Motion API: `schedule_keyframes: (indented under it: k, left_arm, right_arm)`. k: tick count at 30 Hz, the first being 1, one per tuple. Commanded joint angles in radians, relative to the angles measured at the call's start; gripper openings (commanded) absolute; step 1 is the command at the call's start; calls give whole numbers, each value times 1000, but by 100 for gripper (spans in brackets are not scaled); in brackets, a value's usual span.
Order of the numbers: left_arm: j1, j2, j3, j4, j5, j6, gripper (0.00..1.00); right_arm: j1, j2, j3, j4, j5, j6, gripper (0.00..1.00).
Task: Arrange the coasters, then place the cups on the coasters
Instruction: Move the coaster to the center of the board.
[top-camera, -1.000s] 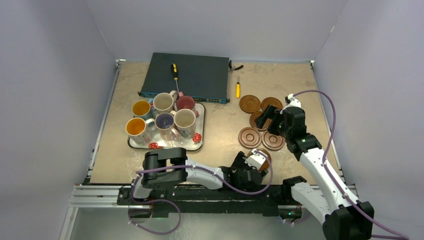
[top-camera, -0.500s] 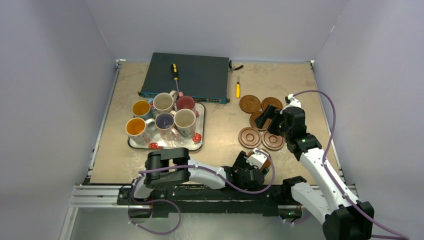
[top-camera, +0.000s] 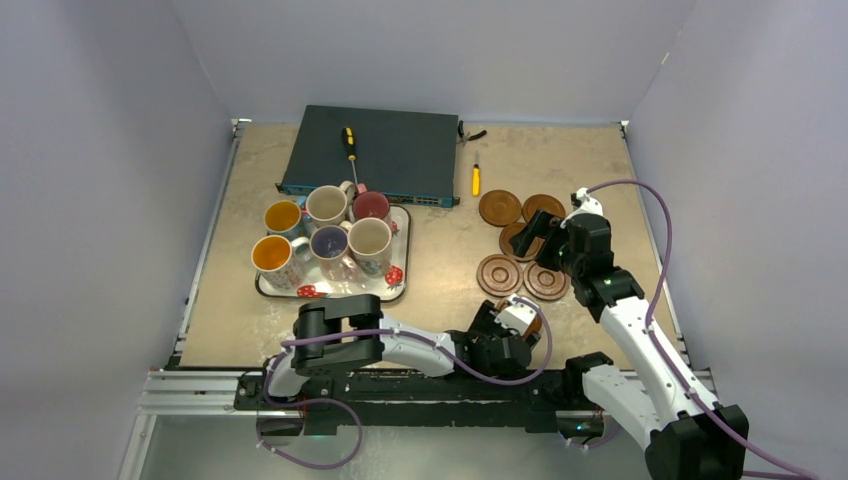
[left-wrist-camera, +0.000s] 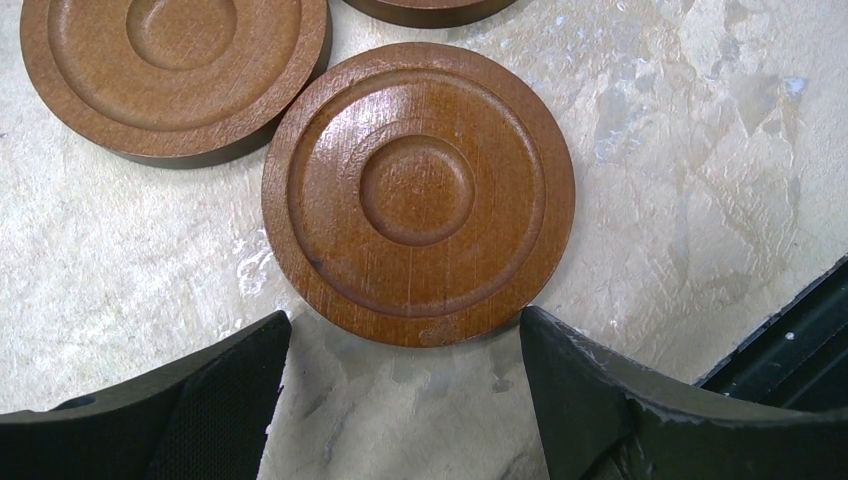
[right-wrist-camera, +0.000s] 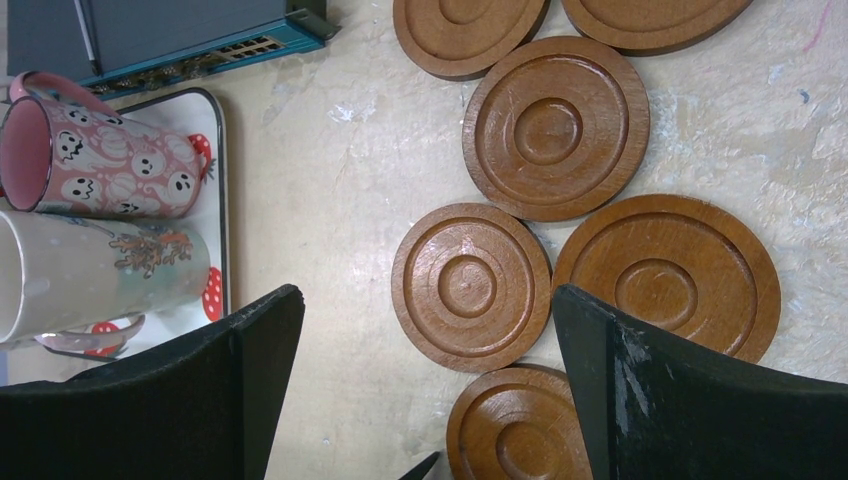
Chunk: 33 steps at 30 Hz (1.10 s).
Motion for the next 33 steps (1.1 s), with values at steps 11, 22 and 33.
schedule_keyframes:
  k: [11,22,33]
  left_arm:
    - [13,45,33,0,23,4,80]
    - [14,59,57,12,24,22,80]
    - [16,66,71,16,21,27,80]
  right_arm:
    - [-4,-8,2,29,-10,-16,98]
    - [-3,-7,0,30,-10,-18,98]
    - [-4,-4,-1,32,-12,-21,98]
